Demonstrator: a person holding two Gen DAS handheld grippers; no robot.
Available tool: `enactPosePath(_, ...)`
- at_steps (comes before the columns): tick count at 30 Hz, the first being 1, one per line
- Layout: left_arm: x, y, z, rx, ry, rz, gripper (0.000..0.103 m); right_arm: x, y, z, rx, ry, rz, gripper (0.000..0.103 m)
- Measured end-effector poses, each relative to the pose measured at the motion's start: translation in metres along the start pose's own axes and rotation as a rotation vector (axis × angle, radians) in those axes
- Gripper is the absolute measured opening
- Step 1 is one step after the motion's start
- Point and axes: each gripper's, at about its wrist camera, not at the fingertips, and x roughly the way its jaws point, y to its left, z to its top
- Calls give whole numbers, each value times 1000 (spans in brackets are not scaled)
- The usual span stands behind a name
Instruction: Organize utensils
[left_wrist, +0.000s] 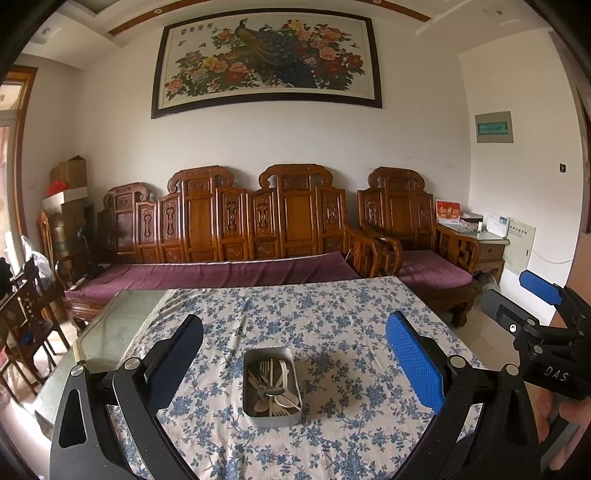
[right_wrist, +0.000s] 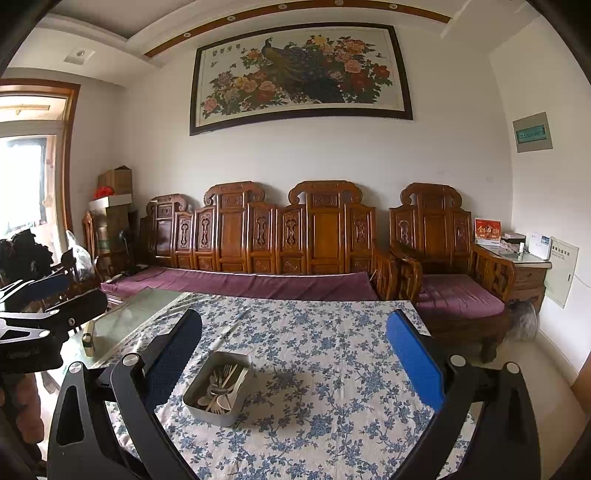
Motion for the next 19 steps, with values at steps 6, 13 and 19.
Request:
enactPosePath(6, -1, 0, 0, 1, 0, -1, 96, 0, 0, 0, 0, 0, 1, 101)
enactPosePath(13, -1, 1, 2, -2, 2, -3, 96, 0, 0, 0, 0, 0, 0, 101)
enactPosePath(19, -1, 2, 3, -8, 4, -4, 96, 0, 0, 0, -1, 0, 1, 101)
